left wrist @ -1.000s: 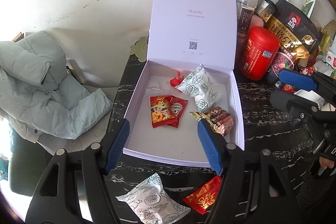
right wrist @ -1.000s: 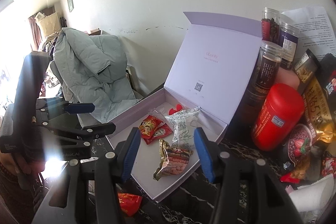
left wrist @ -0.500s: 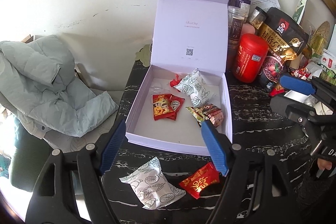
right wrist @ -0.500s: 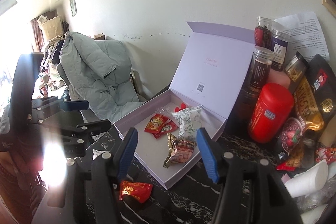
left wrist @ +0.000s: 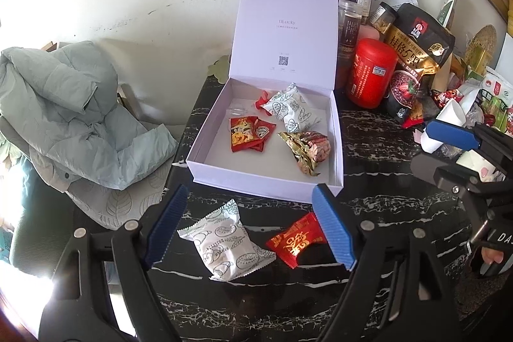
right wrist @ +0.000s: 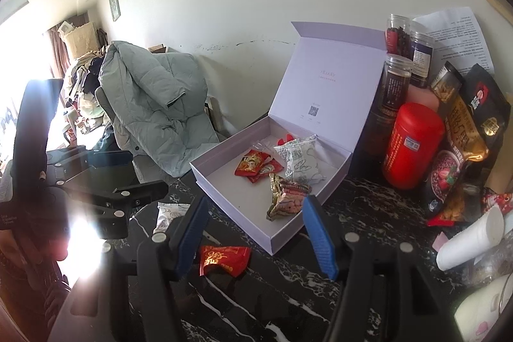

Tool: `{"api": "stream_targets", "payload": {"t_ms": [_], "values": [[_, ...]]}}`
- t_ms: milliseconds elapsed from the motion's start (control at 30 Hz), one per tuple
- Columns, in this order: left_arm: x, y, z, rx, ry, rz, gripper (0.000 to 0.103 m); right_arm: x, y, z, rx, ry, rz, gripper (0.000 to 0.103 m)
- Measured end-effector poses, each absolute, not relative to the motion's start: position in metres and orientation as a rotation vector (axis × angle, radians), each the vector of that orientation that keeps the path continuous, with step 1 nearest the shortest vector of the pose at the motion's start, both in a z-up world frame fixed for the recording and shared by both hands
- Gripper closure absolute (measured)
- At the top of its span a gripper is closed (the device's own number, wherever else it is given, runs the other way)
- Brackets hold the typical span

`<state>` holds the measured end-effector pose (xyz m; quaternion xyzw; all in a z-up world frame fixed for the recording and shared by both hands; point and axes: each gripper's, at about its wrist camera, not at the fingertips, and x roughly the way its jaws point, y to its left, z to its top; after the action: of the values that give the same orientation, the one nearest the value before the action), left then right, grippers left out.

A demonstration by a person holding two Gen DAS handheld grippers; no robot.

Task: Organize objects
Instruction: 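Withdraw both grippers from the box back over the table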

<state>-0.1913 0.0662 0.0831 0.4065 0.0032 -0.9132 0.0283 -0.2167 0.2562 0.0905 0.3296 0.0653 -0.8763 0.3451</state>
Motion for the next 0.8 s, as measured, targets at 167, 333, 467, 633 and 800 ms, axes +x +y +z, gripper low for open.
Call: {"api": "stream_targets", "payload": {"t_ms": [167, 333, 467, 633, 800], "values": [[-0.179, 0.068, 0.075, 1.274, 0.004, -2.798, 0.022, -0.204, 0.256, 0.080, 0.887, 0.187, -2.258, 0.040], [-0.168, 0.068, 0.066, 1.292, 0.020, -2.787, 0.020, -0.193, 0.255, 0.070, 0.910, 0.202, -2.241, 0.039], [-0.158, 0.068, 0.058, 1.307, 0.038, -2.773, 0.019, -0.185, 0.256, 0.065, 0.919, 0.205, -2.234, 0.039], [-0.147, 0.065, 0.047, 1.326, 0.060, -2.755, 0.018, -0.174, 0.254, 0.055, 0.931, 0.211, -2.210, 0.037], [-0.136, 0.062, 0.032, 1.354, 0.079, -2.730, 0.018, -0.164, 0.250, 0.039, 0.951, 0.226, -2.173, 0.035]]}}
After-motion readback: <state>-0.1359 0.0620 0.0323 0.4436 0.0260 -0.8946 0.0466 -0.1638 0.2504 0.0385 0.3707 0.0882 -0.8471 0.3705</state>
